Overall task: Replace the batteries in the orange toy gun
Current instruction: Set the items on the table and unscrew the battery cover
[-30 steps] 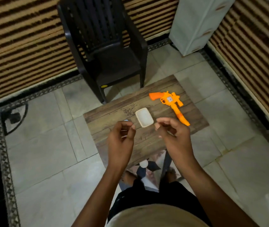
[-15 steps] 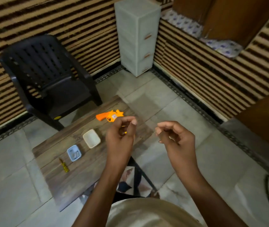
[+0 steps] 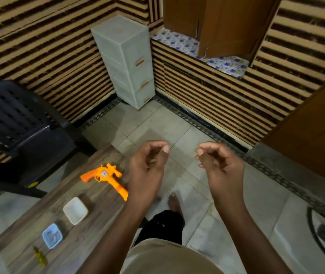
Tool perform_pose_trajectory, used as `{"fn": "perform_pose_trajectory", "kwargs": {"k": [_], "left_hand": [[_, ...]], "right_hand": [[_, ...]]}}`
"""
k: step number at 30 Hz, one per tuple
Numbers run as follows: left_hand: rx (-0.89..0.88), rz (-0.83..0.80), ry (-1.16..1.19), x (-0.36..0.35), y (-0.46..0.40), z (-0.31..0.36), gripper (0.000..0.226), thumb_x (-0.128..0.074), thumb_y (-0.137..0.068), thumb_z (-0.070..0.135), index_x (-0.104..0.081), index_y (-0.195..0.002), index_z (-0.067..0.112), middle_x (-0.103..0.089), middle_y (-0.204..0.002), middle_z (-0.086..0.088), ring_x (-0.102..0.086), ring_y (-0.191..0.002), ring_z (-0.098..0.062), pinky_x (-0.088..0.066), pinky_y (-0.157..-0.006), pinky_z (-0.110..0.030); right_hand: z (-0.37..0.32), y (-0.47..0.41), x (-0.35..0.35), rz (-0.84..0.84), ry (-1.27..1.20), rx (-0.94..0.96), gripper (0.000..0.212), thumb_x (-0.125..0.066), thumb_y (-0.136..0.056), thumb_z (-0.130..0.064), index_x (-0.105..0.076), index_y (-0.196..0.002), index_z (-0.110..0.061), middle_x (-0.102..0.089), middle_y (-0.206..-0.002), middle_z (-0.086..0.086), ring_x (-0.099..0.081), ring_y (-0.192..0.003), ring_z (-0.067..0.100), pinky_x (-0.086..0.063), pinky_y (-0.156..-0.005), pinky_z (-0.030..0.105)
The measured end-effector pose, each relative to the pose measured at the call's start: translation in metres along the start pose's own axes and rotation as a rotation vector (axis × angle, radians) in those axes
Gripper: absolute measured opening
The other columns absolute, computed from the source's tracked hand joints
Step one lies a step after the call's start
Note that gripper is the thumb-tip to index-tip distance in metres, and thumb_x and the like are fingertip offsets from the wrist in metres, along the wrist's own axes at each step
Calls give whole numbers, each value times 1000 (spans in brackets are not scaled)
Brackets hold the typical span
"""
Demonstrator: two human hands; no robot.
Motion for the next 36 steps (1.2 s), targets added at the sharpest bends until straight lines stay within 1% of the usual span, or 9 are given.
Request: {"fn": "perform_pose_trajectory", "kwargs": {"k": [5,7,10,14,17,23,27,33,36], "left_hand": [[5,17,14,-28,-74,-8,9,-70,-100,20,-74,-101,28,-78,-97,2,-74,-96,-21,-60,-85,-54],[21,18,3,-37,-115,-8,10,-70,-100,19,-74,-101,28,-77,-96,3,-74,-95,-19,-60,-84,-51],[40,44,3,-42,-182,-8,10,-70,-100,20,-74,-100,29,-77,-94,3,-74,-93,-19,-60,-82,-55],[15,103,-5,-36,-260,4,6,-69,-101,22,-75,-102,25,-77,-94,4,-74,-93,-18,-60,-80,-55],[17,190,-16,-20,-301,4,6,-70,-101,26,-75,-101,23,-78,-93,1,-75,-91,-19,-60,-79,-54],[97,442,43,18,-377,-18,10,-71,-98,22,-75,-92,29,-77,-89,2,-74,-86,-18,-60,-81,-55],[149,625,31,39,-431,-31,11,-71,-99,18,-75,-93,26,-78,-89,1,-75,-88,-19,-60,-84,-55],[186,894,8,61,-489,-34,7,-68,-98,36,-73,-96,33,-77,-94,2,-74,-92,-18,-61,-82,-53],[191,996,-2,74,-506,-35,6,-68,-101,29,-74,-99,29,-77,-95,1,-75,-91,-19,-62,-80,-51]], "right_hand": [[6,-88,-19,-17,14,-25,13,-71,-92,-3,-75,-97,-15,-75,-89,4,-73,-86,22,-61,-76,31],[10,-134,-34,-18,8,-63,13,-71,-92,-3,-75,-98,-14,-75,-89,6,-73,-86,25,-61,-74,29],[9,-200,-65,-53,2,-106,13,-71,-92,-3,-76,-98,-14,-75,-87,8,-71,-85,29,-60,-69,25],[-4,-275,-115,-134,24,-83,13,-71,-93,-6,-76,-101,-14,-76,-88,5,-73,-82,19,-61,-71,27],[-3,-317,-155,-196,14,-81,12,-72,-93,-7,-76,-101,-15,-76,-90,4,-73,-83,20,-61,-72,29],[7,-396,-269,-476,21,-76,18,-73,-93,-10,-76,-94,-27,-77,-90,-1,-75,-86,20,-63,-78,43],[9,-450,-346,-690,17,-36,16,-73,-94,-10,-75,-95,-26,-77,-88,-3,-75,-86,18,-64,-77,40],[-11,-510,-448,-1037,47,38,13,-72,-94,-10,-75,-94,-23,-76,-87,-2,-74,-85,17,-61,-76,36],[-19,-521,-500,-1177,36,63,15,-72,-94,-10,-75,-94,-25,-76,-87,-1,-74,-85,20,-61,-76,37]]}}
Point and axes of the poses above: each hand's wrist, its own y-axis away from the middle knuckle, its own x-axis out of the back of the hand, z = x × y, the point moved 7 cm from there along -y, towards the middle knuckle
